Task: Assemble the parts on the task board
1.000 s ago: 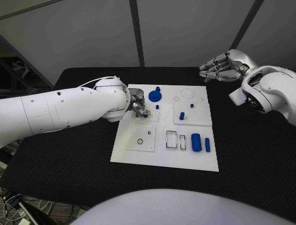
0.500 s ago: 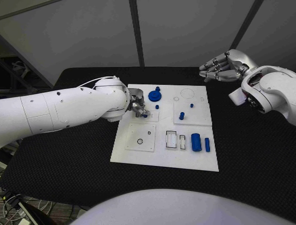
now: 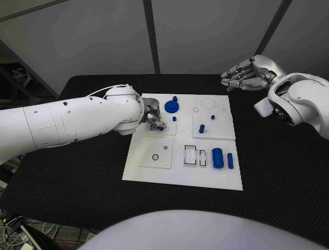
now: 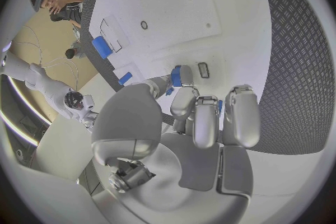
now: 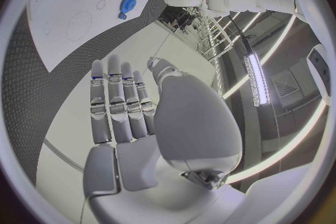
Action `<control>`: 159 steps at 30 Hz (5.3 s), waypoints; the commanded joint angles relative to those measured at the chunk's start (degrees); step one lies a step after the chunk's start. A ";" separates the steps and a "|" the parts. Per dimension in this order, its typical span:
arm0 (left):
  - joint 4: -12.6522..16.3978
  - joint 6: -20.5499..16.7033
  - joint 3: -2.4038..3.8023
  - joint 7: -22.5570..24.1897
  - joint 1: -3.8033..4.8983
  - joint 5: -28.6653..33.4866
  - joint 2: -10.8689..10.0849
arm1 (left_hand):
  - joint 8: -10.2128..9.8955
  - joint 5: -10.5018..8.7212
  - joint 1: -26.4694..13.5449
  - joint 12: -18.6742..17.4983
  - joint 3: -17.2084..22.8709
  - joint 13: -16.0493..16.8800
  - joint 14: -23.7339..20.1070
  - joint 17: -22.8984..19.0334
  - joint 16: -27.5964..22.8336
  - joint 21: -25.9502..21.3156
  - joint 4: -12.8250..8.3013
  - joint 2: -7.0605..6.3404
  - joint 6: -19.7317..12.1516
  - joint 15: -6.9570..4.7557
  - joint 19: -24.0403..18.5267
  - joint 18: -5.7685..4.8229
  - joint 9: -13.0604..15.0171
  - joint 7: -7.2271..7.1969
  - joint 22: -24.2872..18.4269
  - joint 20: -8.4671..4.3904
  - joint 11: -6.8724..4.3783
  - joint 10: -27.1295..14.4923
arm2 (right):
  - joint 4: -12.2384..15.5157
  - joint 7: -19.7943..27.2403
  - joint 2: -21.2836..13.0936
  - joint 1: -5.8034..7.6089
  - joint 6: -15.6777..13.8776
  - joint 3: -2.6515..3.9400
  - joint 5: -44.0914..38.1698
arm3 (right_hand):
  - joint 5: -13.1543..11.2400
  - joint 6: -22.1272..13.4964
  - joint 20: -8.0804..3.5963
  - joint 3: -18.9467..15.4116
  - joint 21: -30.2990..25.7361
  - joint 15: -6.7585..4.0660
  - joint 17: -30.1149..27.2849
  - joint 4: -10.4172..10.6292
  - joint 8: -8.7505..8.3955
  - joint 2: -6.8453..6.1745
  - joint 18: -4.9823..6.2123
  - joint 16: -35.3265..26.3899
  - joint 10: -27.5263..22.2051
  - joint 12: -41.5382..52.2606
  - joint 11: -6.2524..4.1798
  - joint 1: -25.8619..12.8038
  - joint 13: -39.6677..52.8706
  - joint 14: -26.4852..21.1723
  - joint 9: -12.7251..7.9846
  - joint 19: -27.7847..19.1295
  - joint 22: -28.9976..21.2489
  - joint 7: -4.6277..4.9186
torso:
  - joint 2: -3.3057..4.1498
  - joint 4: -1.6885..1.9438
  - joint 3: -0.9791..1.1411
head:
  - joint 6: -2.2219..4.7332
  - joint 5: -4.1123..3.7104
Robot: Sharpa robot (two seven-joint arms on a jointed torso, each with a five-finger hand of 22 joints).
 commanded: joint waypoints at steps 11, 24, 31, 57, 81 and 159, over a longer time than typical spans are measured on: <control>-0.88 0.81 -0.20 -0.48 -0.23 0.44 0.47 | -0.42 -0.47 -6.37 0.12 -8.98 -0.35 4.71 10.56 0.22 0.19 6.65 1.15 0.97 -0.42 0.59 -0.90 -0.47 0.14 5.80 -0.36 -0.15 0.02 | 0.16 0.24 -0.11 0.12 0.33 0.03 -0.08 | 0.31 -0.14 0.08 -0.21 -0.26 0.22 0.09 0.29 0.01 0.01 0.71 -0.23 -0.05 -0.14 0.25 -0.45 -0.09 0.05 0.01 0.34 -0.10 0.11 | -0.01 0.04 -0.01 | -0.01 -0.21; -1.29 0.15 -0.19 -0.50 -0.21 0.46 0.84 | -0.59 -0.46 -6.01 -0.14 -11.61 -0.67 4.71 10.58 0.23 0.28 7.61 1.29 0.91 -0.47 0.75 -0.93 -0.56 0.13 6.02 -0.51 -0.16 -0.13 | 0.14 0.14 -0.07 0.12 0.61 0.03 -0.08 | 0.32 -0.15 0.10 -0.29 -0.34 0.23 0.09 0.39 0.01 0.02 0.71 -0.24 -0.07 -0.14 0.26 -0.59 -0.10 0.03 0.02 0.38 -0.15 0.12 | -0.02 0.04 -0.02 | -0.01 -0.29; -1.44 -0.02 -0.19 -0.50 -0.19 0.47 0.96 | -0.92 -0.43 -6.31 -0.70 -13.90 -1.27 4.70 10.56 0.20 0.29 7.85 1.32 0.84 -0.48 0.84 -0.96 -0.78 0.17 6.15 -0.64 -0.13 -0.38 | 0.15 0.11 -0.09 0.12 0.67 0.03 -0.08 | 0.32 -0.15 0.10 -0.29 -0.34 0.23 0.09 0.39 0.01 0.02 0.71 -0.24 -0.07 -0.14 0.26 -0.59 -0.10 0.03 0.02 0.38 -0.15 0.12 | -0.04 0.03 -0.02 | -0.01 -0.33; -0.56 -1.79 2.69 -0.42 -0.11 1.44 -0.60 | -4.78 -0.26 -7.23 -14.34 -26.73 -15.19 4.63 10.43 0.02 -1.47 8.01 3.03 -2.28 0.73 -0.25 -0.58 -2.66 2.01 5.30 0.15 1.49 -7.26 | -0.23 0.27 0.04 0.11 0.74 0.03 -0.08 | 0.35 -0.36 0.17 -0.57 -0.78 0.37 0.03 0.57 -0.06 0.00 0.68 -0.40 -0.40 -0.26 0.37 -0.85 -0.18 -0.31 -0.01 0.40 -0.45 0.20 | -0.05 0.06 -0.04 | -0.01 -0.41; -13.54 1.98 7.55 1.11 3.69 11.38 2.60 | -13.45 -0.53 11.47 -27.82 -20.58 -29.55 -1.63 -4.65 -14.37 -21.99 7.67 4.12 -6.45 4.72 -13.55 3.65 -12.42 6.79 -9.37 4.07 6.04 -22.96 | -1.09 0.60 0.56 0.10 -0.08 0.02 -0.08 | 0.36 0.28 0.02 -0.17 -1.63 0.59 -0.17 -0.43 0.32 0.24 0.74 -0.49 -1.38 -0.45 0.42 0.67 -0.47 -1.09 0.12 0.78 -1.04 -0.05 | 0.04 -0.05 -0.01 | 1.86 -0.02; -27.34 16.06 4.53 0.94 2.76 6.83 10.85 | -1.36 -0.31 7.99 2.92 -32.73 -6.29 4.91 12.29 2.72 -6.77 7.74 8.40 -8.40 3.32 -2.41 0.39 -6.84 4.69 4.48 2.71 4.26 -16.23 | -1.45 -0.02 1.46 0.08 0.55 0.01 -0.08 | 0.33 -0.44 0.06 -0.65 -2.14 0.94 -0.26 -0.28 -0.08 0.10 0.70 -0.33 -2.53 -0.41 0.99 0.09 -0.72 -1.41 -0.04 1.23 -1.41 0.62 | -0.06 0.10 -0.01 | 1.18 0.39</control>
